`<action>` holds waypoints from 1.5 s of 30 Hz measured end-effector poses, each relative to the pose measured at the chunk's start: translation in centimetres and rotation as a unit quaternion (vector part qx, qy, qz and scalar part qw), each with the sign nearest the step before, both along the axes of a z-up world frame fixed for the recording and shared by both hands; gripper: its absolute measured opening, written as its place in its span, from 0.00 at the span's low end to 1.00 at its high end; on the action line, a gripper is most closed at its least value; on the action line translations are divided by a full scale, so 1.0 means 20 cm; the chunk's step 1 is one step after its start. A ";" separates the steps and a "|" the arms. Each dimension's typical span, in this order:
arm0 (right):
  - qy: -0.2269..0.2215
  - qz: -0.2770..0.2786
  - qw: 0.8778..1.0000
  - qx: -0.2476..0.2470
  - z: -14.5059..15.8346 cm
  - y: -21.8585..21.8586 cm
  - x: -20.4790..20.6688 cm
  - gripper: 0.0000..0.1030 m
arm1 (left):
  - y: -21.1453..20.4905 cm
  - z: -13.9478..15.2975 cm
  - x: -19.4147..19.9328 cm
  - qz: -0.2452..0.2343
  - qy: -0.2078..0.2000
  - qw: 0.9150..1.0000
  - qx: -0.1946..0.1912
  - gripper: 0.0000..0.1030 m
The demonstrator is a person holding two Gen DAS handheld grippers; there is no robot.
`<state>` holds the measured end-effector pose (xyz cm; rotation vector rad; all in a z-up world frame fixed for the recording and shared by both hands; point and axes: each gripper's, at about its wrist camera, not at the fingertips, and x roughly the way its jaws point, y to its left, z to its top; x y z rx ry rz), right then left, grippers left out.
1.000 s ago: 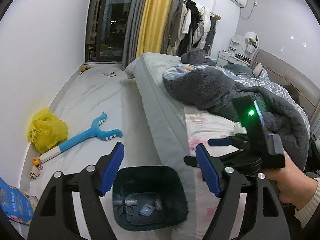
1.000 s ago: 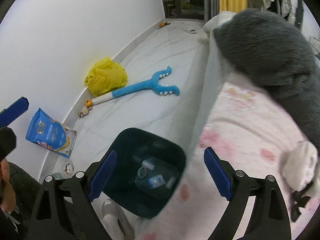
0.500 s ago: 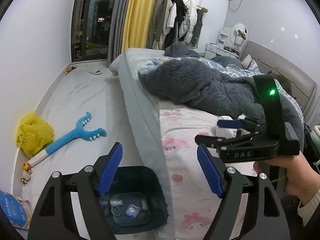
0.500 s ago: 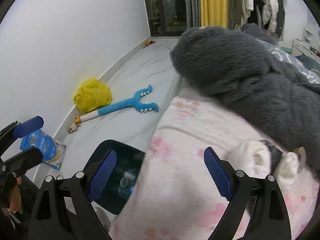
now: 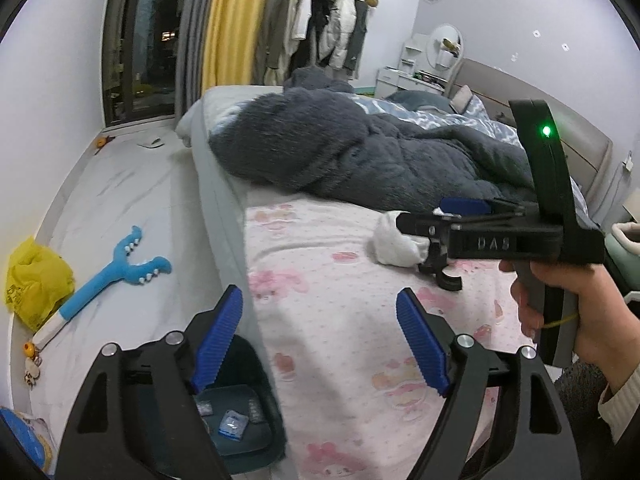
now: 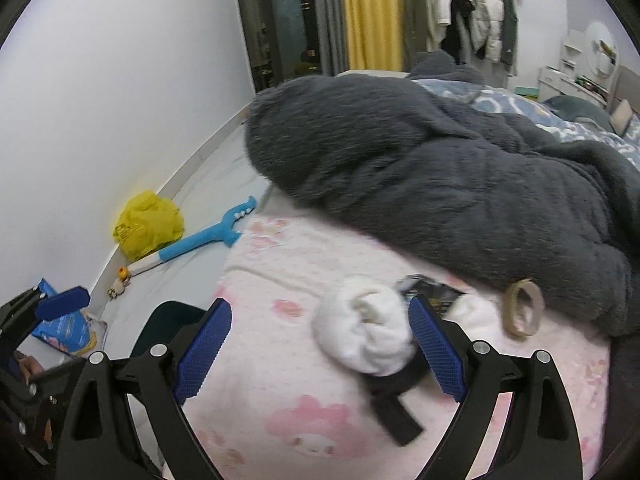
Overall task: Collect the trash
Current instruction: 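Move both open tools back over the socks on the bed, then grasp a white sock with the right tool while the left tool grasps another sock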
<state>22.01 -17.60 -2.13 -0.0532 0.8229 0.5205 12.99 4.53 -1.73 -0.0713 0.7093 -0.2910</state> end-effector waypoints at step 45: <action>0.101 -0.112 0.984 0.092 -0.37 -0.62 0.26 0.38 | -0.68 -0.33 0.26 -0.075 0.066 0.994 -0.053 0.67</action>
